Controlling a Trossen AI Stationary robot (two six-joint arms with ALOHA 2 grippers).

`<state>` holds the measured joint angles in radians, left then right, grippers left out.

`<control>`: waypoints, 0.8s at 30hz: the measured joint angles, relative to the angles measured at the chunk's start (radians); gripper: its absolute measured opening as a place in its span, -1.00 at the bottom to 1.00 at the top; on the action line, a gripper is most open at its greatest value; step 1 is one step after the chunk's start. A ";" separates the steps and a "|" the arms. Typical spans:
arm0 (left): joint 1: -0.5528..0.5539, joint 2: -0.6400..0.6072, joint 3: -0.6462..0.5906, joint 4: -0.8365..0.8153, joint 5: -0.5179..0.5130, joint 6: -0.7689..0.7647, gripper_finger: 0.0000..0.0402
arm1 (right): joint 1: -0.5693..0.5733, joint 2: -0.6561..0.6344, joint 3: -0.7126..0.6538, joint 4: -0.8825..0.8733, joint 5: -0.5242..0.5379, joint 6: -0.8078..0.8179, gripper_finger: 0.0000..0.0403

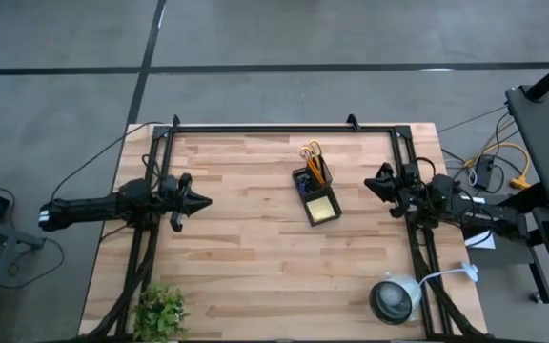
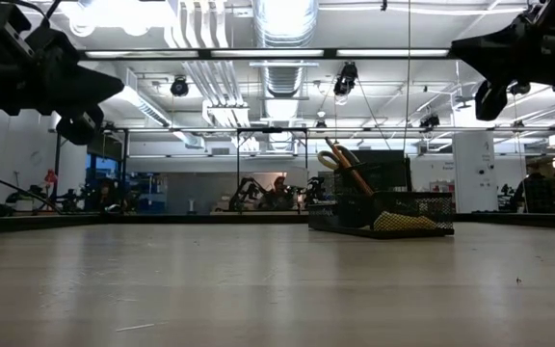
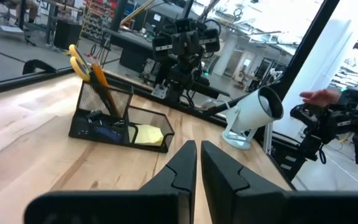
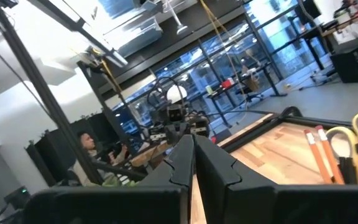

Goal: Pick and place office supplies into organizer
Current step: Return to Home Position

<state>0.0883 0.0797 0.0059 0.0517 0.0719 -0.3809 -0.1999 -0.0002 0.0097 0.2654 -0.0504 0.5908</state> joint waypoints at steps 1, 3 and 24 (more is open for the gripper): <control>0.000 0.002 0.000 -0.002 0.000 0.000 -0.96 | 0.007 0.000 0.000 0.000 0.000 0.000 -0.96; 0.000 0.001 0.000 0.000 0.000 0.000 -0.96 | 0.013 0.000 0.000 0.000 0.000 0.000 -0.96; 0.000 0.004 -0.001 0.000 -0.001 0.000 -0.96 | 0.012 0.010 0.000 0.000 0.000 0.000 -0.96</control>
<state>0.0883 0.0840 0.0051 0.0516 0.0711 -0.3810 -0.1875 0.0097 0.0093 0.2653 -0.0505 0.5911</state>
